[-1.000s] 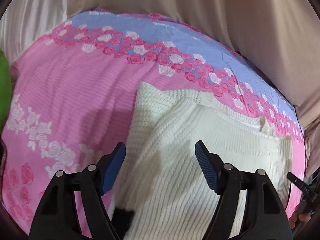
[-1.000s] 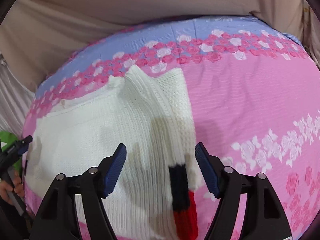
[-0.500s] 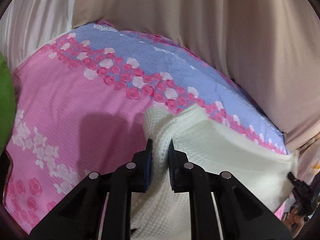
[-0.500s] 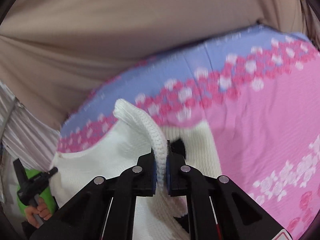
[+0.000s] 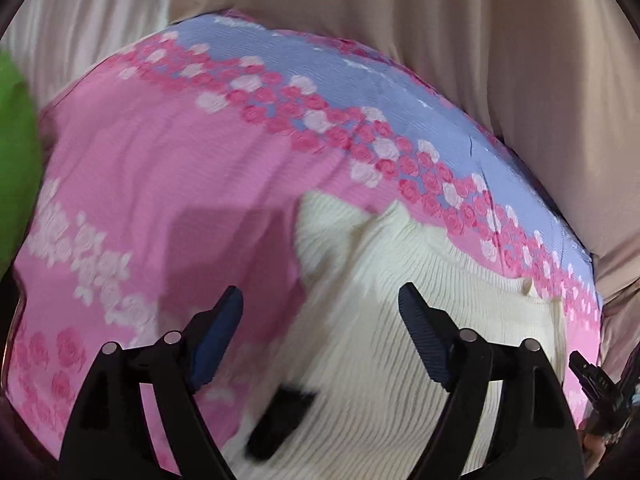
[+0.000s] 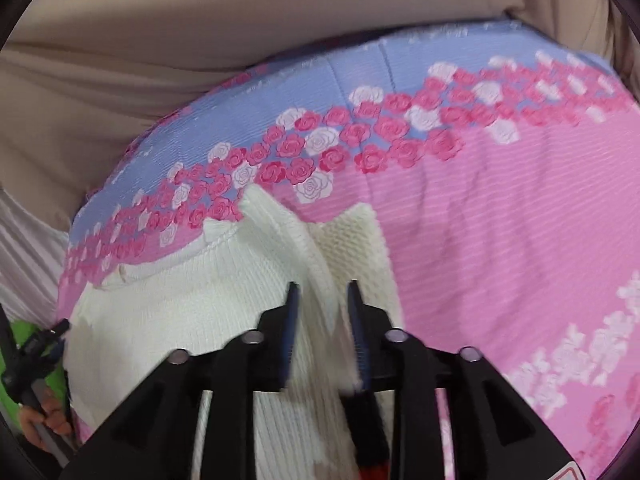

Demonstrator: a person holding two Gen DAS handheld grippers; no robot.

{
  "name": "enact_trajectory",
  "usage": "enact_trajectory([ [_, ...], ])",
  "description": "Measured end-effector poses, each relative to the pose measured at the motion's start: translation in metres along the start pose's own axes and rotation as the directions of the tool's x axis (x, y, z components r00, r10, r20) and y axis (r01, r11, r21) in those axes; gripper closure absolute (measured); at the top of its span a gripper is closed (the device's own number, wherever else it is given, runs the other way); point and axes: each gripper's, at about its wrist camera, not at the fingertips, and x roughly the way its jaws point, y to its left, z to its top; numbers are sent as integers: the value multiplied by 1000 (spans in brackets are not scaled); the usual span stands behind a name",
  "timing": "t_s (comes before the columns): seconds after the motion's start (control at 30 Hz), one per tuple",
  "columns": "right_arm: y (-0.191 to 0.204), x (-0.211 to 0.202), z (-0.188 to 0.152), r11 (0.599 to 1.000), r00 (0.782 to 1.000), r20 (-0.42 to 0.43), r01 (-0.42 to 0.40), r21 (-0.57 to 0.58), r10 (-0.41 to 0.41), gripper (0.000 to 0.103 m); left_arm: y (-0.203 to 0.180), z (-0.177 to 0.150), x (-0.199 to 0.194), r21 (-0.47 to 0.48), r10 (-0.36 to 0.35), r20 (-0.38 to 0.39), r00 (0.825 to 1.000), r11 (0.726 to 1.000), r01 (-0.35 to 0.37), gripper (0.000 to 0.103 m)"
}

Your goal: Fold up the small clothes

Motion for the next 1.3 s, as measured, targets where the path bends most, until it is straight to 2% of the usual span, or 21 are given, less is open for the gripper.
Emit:
enact_trajectory([
  [0.03, -3, -8, -5, 1000, 1000, 12, 7, 0, -7, 53, 8, -8, -5, -11, 1, -2, 1000, 1000, -1, 25],
  [0.13, -17, -27, -28, 999, 1000, 19, -8, 48, 8, 51, 25, -32, -13, -32, -6, -17, 1000, 999, 5, 25],
  [0.3, -23, -25, -70, 997, 998, -61, 6, 75, -1, 43, 33, -81, -6, -1, -33, -143, 989, 999, 33, 25],
  [0.4, -23, -31, -96, 997, 995, -76, 65, 30, -62, 34, 54, -98, -3, -116, -91, -163, 982, 991, 72, 25],
  [0.43, -27, -31, -103, 997, 994, -83, 77, 31, -74, 33, 60, -99, -7, -156, -118, -125, 985, 983, 98, 27],
  [0.47, -31, -31, -109, 996, 993, -93, 77, 43, -73, 31, 63, -99, -5, -183, -126, -125, 984, 978, 102, 30],
  [0.5, -38, -28, -115, 995, 992, -108, 66, 70, -59, 31, 63, -98, -4, -189, -129, -125, 984, 976, 104, 47],
  [0.53, -45, -23, -121, 993, 991, -133, 34, 117, -18, 31, 61, -95, -3, -184, -156, -142, 978, 975, 129, 74],
  [0.57, -49, -19, -125, 988, 989, -145, 10, 155, 12, 33, 59, -93, -2, -177, -162, -165, 973, 975, 132, 83],
  [0.6, -48, -23, -125, 987, 993, -115, 2, 158, 17, 74, 57, -90, -8, -186, -201, -182, 962, 968, 167, 88],
  [0.63, -45, -21, -123, 986, 987, -145, -50, 158, 73, 90, 56, -88, -17, -181, -208, -182, 961, 968, 175, 90],
  [0.73, -37, -49, -117, 990, 992, -119, -34, 138, 51, 90, 48, -87, -58, -56, -176, -211, 961, 984, 168, 91],
  [0.8, -38, -76, -117, 996, 994, -106, 0, 85, 9, 90, 54, -99, -64, -31, -145, -274, 951, 989, 142, 91],
  [0.9, -48, -76, -137, 998, 978, -201, 63, 32, -55, 89, 66, -127, -36, 0, -72, -398, 914, 997, 79, 88],
  [0.97, -54, -53, -157, 994, 949, -298, 105, -19, -106, 78, 65, -135, -27, 0, -43, -411, 911, 999, 47, 85],
  [1.07, -50, -63, -149, 990, 958, -250, 140, -14, -139, 66, 50, -116, -50, 15, -38, -305, 952, 999, 45, 68],
  [1.1, -46, -72, -140, 989, 967, -211, 146, -13, -146, 60, 42, -103, -63, 35, -43, -228, 973, 998, 52, 44],
  [1.13, -42, -82, -129, 989, 976, -157, 146, -17, -147, 43, 34, -91, -69, 49, -42, -171, 984, 998, 51, 25],
  [1.17, -34, -93, -112, 990, 987, -76, 139, -37, -142, 28, 27, -79, -72, 63, -47, -119, 992, 997, 54, 22],
  [1.2, -28, -95, -100, 990, 990, -40, 131, -54, -134, 24, 17, -63, -68, 84, -65, -76, 995, 994, 72, 21],
  [1.3, -9, -72, -57, 988, 994, -5, 107, -108, -108, 24, -1, -31, -28, 102, -65, -72, 995, 992, 72, 17],
])
